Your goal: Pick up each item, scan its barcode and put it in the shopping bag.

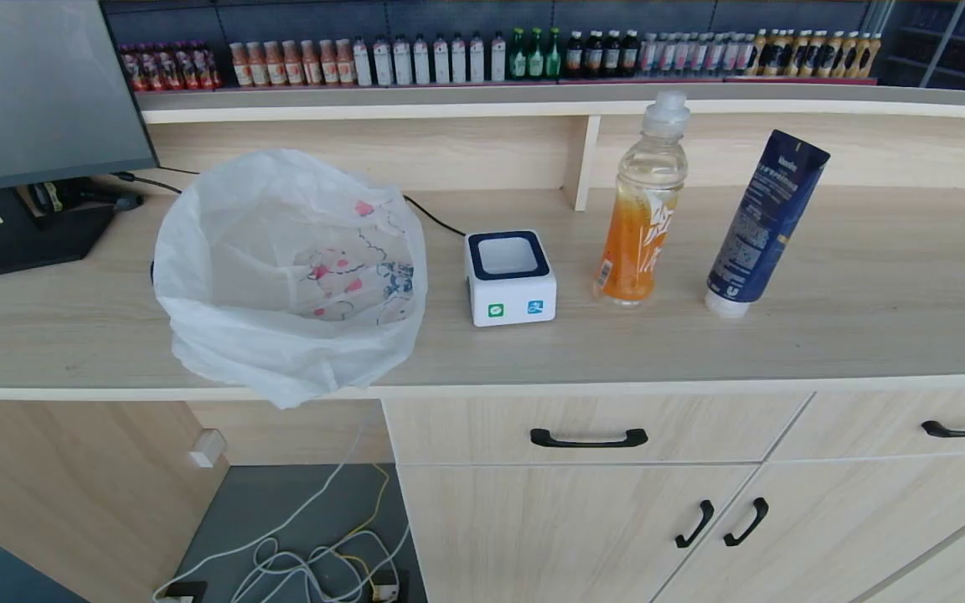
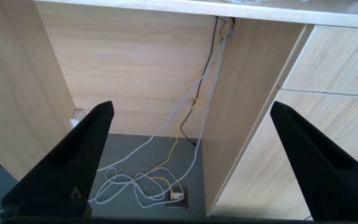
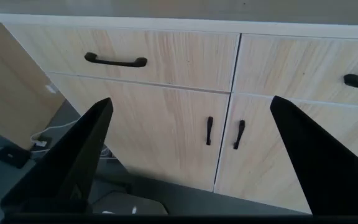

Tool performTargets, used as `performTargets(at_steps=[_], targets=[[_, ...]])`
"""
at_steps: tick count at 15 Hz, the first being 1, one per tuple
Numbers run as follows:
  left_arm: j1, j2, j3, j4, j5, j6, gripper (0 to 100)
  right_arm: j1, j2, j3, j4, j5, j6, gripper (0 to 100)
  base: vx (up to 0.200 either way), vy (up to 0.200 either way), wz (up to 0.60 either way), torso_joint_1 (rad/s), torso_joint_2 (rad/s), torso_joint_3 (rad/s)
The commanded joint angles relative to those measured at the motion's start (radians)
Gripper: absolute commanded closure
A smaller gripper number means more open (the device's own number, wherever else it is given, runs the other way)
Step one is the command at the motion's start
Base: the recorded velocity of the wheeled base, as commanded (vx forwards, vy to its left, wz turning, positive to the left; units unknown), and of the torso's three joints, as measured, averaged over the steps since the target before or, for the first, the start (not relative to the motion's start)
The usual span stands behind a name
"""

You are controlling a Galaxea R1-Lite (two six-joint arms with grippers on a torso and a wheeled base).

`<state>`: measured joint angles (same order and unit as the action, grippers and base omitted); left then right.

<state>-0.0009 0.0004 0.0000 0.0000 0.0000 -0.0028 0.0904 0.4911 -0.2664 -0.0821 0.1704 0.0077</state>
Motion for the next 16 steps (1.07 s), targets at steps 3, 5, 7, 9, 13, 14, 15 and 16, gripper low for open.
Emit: performTargets(at_steps=[3, 5, 7, 9, 13, 14, 15, 16], targets=[[0.001, 0.000, 0.000, 0.000, 0.000, 0.000, 0, 0.123, 0.393, -0.174, -0.082, 0.009, -0.034, 0, 0.000, 0.000, 0.00, 0.000, 0.00, 0.000], [0.001, 0.000, 0.000, 0.000, 0.000, 0.000, 0, 0.149, 0.477, -0.240, -0.091, 0.008, -0.038, 0, 0.000, 0.000, 0.00, 0.000, 0.00, 0.000], [0.001, 0.000, 0.000, 0.000, 0.000, 0.000, 0, 0.175, 0.558, -0.284, -0.148, 0.008, -0.040, 0, 0.000, 0.000, 0.00, 0.000, 0.00, 0.000], [0.001, 0.000, 0.000, 0.000, 0.000, 0.000, 0, 0.201, 0.633, -0.264, -0.347, -0.066, -0.040, 0, 0.000, 0.000, 0.00, 0.000, 0.00, 0.000], [0.001, 0.000, 0.000, 0.000, 0.000, 0.000, 0, 0.371, 0.758, -0.264, -0.748, -0.216, -0.041, 0, 0.000, 0.000, 0.00, 0.000, 0.00, 0.000], [0.001, 0.000, 0.000, 0.000, 0.000, 0.000, 0, 0.399, 0.787, -0.280, -0.806, -0.238, -0.060, 0, 0.000, 0.000, 0.00, 0.000, 0.00, 0.000], [0.001, 0.000, 0.000, 0.000, 0.000, 0.000, 0, 0.407, 0.813, -0.289, -0.844, -0.246, -0.063, 0, 0.000, 0.000, 0.00, 0.000, 0.00, 0.000], [-0.001, 0.000, 0.000, 0.000, 0.000, 0.000, 0, 0.408, 0.848, -0.294, -0.900, -0.252, -0.063, 0, 0.000, 0.000, 0.00, 0.000, 0.00, 0.000]])
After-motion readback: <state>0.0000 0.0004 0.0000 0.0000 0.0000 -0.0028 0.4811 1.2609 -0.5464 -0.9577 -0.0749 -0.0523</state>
